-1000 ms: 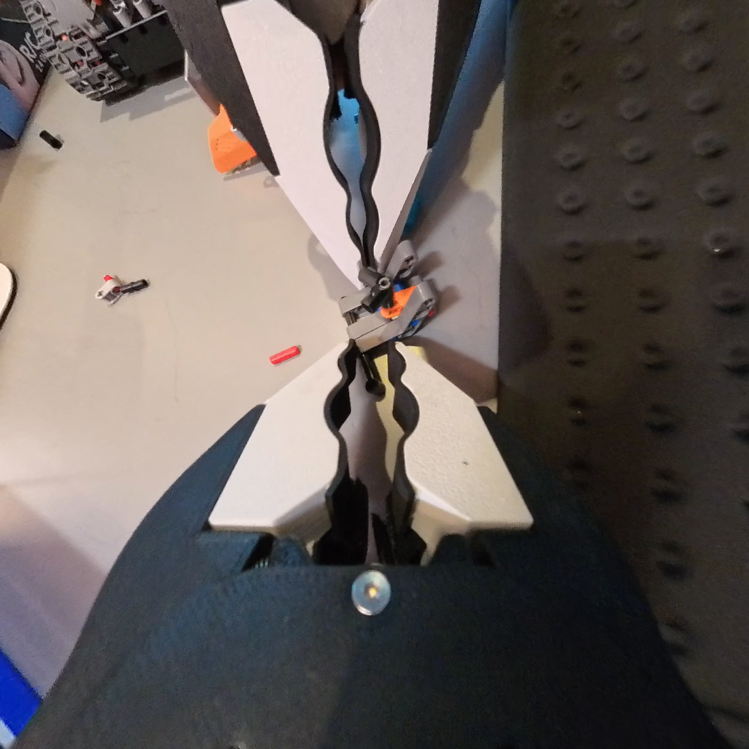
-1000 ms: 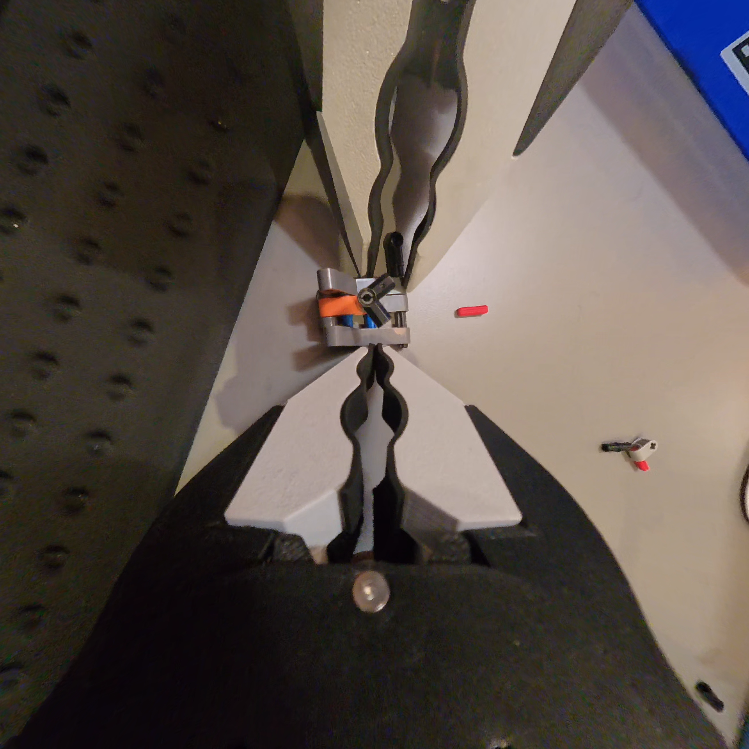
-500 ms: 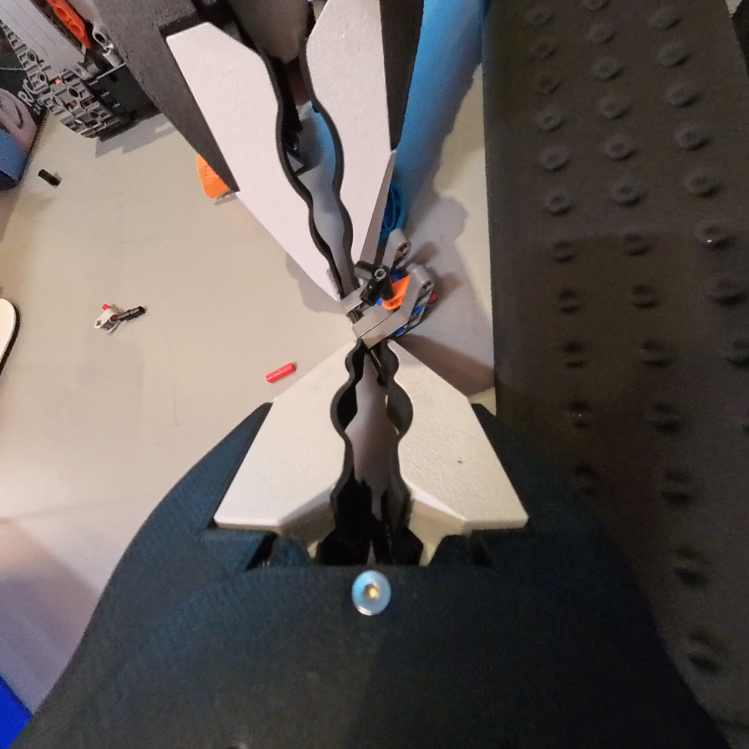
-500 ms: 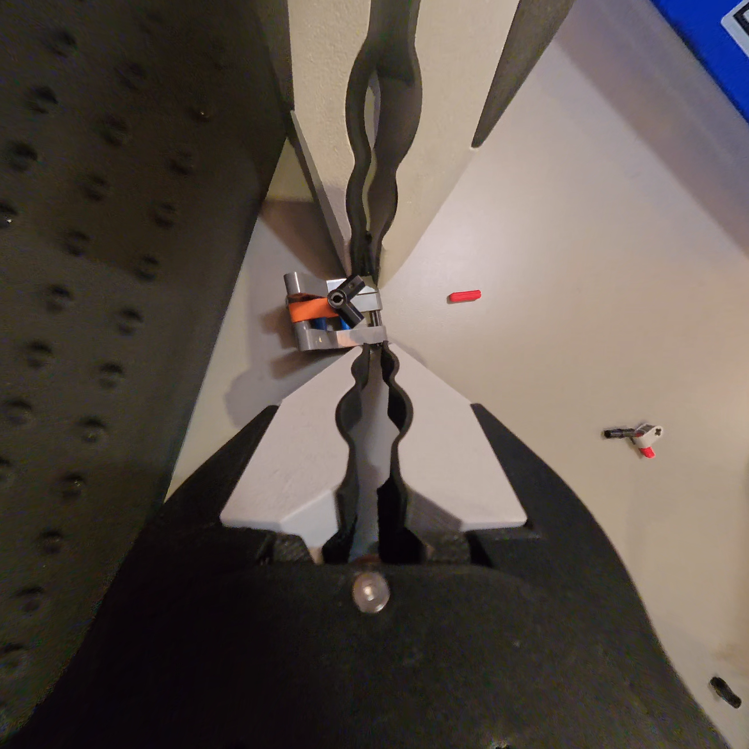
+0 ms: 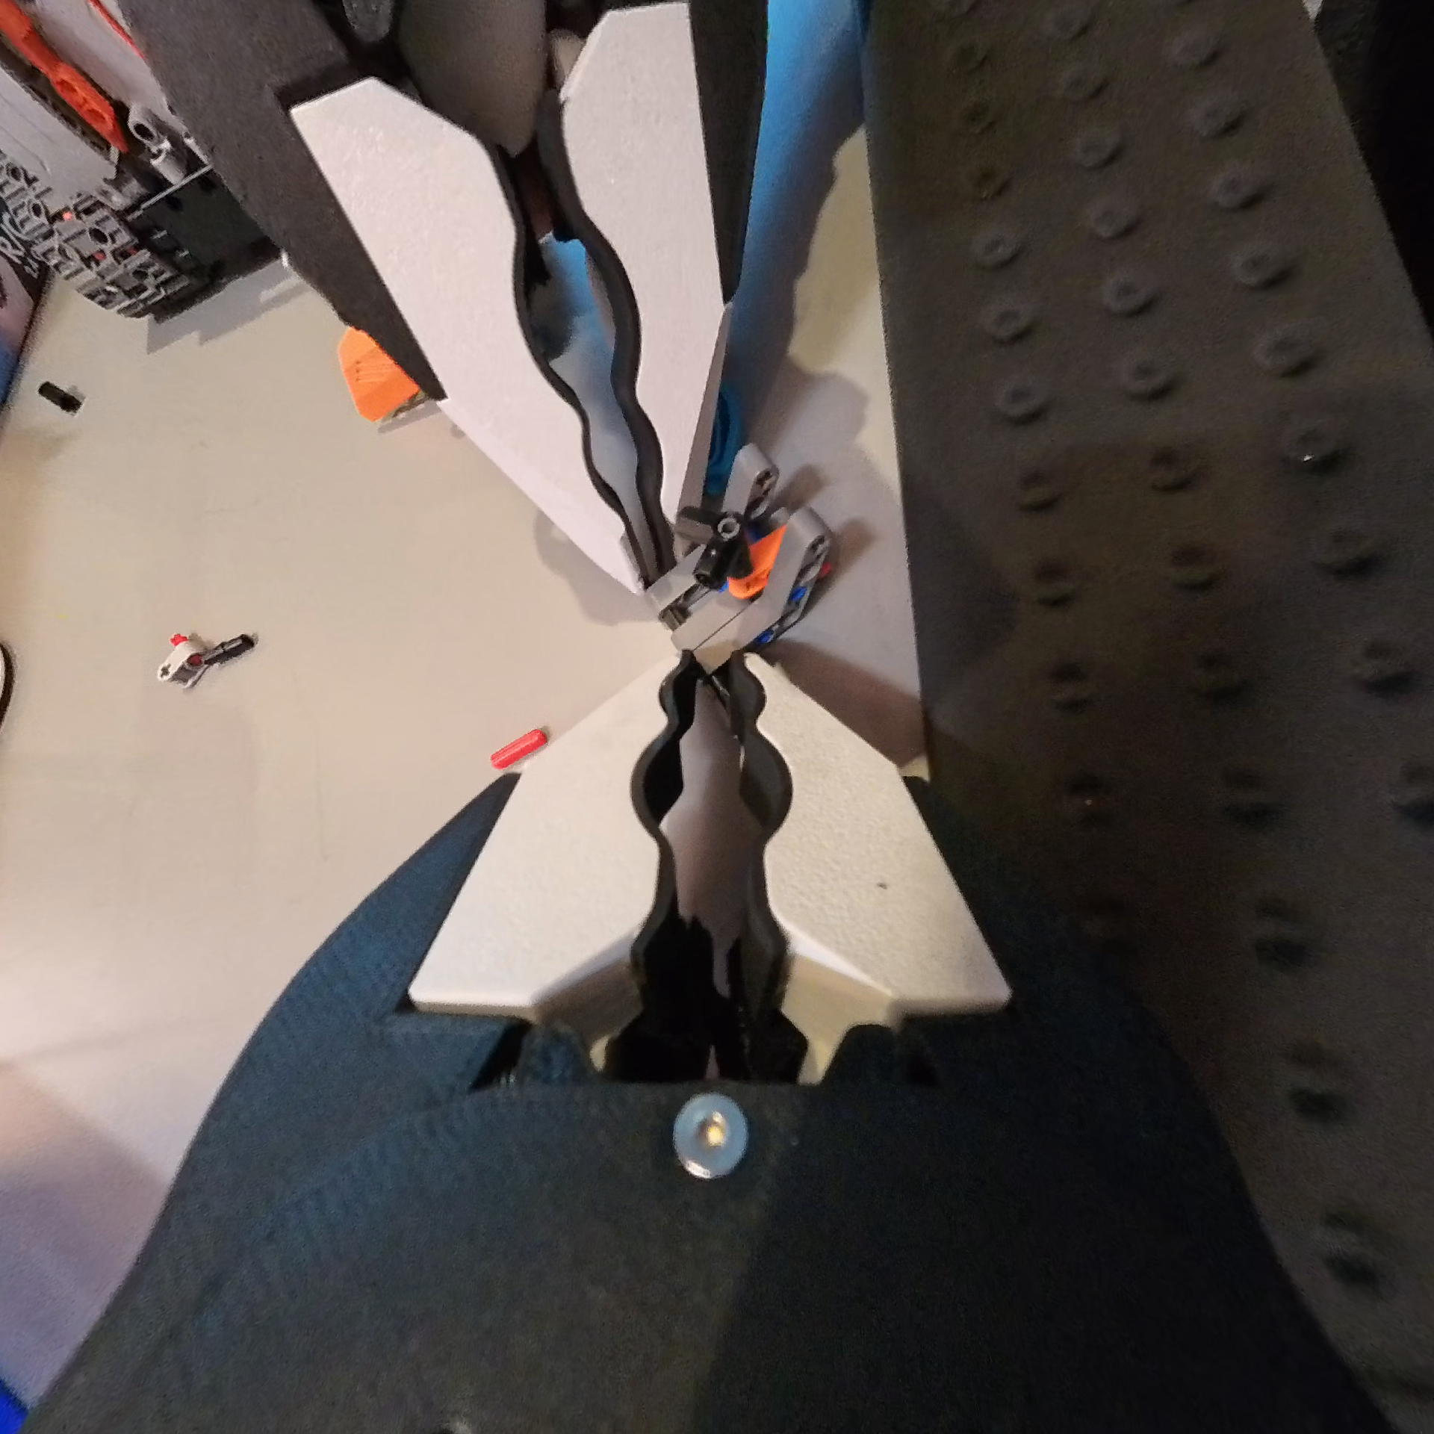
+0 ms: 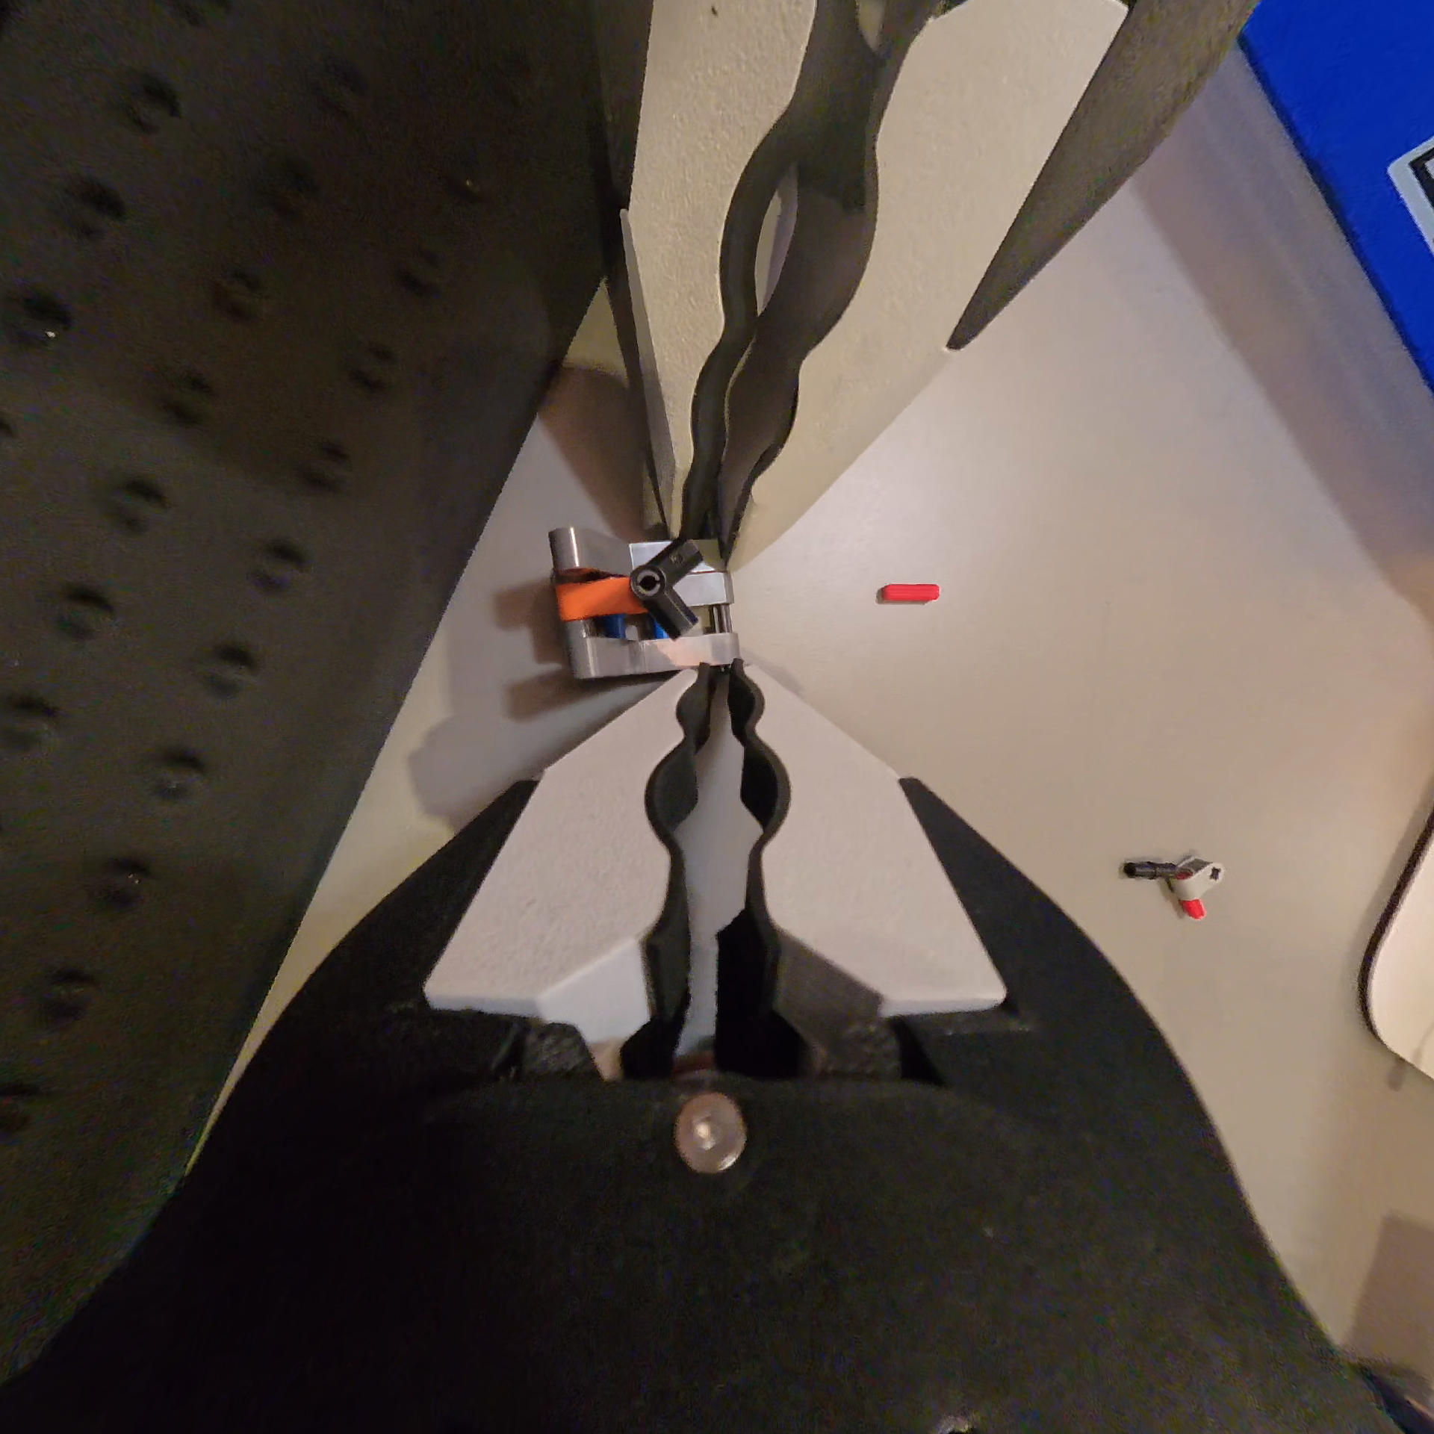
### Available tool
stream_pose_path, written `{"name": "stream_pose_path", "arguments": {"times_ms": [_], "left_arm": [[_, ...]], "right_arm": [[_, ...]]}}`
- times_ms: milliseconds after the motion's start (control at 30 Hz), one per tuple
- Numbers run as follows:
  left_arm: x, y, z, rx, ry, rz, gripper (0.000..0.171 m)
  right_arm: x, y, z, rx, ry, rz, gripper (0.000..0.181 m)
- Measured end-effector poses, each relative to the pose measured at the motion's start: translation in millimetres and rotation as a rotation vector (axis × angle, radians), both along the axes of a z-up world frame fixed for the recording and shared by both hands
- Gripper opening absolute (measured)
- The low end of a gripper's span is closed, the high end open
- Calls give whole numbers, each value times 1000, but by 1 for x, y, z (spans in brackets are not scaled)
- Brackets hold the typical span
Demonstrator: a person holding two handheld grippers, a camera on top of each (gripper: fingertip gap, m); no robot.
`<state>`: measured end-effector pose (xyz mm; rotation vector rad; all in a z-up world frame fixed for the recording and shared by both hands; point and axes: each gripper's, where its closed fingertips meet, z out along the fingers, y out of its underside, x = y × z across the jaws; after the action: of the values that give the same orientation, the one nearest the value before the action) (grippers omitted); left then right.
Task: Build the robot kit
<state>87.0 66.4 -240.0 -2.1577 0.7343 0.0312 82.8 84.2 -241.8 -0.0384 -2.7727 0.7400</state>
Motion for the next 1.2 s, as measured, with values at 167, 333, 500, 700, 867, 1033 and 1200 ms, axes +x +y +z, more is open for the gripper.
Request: {"name": "stream_pose_path", "arguments": {"times_ms": [167, 333, 500, 700, 867, 1033, 1200], "left_arm": [[7, 1, 0, 8, 3, -15, 8], [9, 0, 0, 17, 8, -8, 8], [8, 1, 1, 12, -4, 9, 7], [8, 2, 0, -3, -20, 12, 6], [9, 2, 0, 2, -11, 12, 6], [10, 2, 0, 3, -10, 6, 6], [11, 3, 0, 10, -3, 7, 5]], "right_arm": [[3, -1, 0, 27, 27, 52, 0], [5, 0, 0, 26, 28, 73, 0], [12, 3, 0, -22, -15, 30, 0], [16, 3, 0, -68, -25, -30, 0], [17, 2, 0, -88, -4, -34, 0], [18, 1, 0, -74, 16, -18, 0], [18, 1, 0, -59, 24, -5, 0]]}}
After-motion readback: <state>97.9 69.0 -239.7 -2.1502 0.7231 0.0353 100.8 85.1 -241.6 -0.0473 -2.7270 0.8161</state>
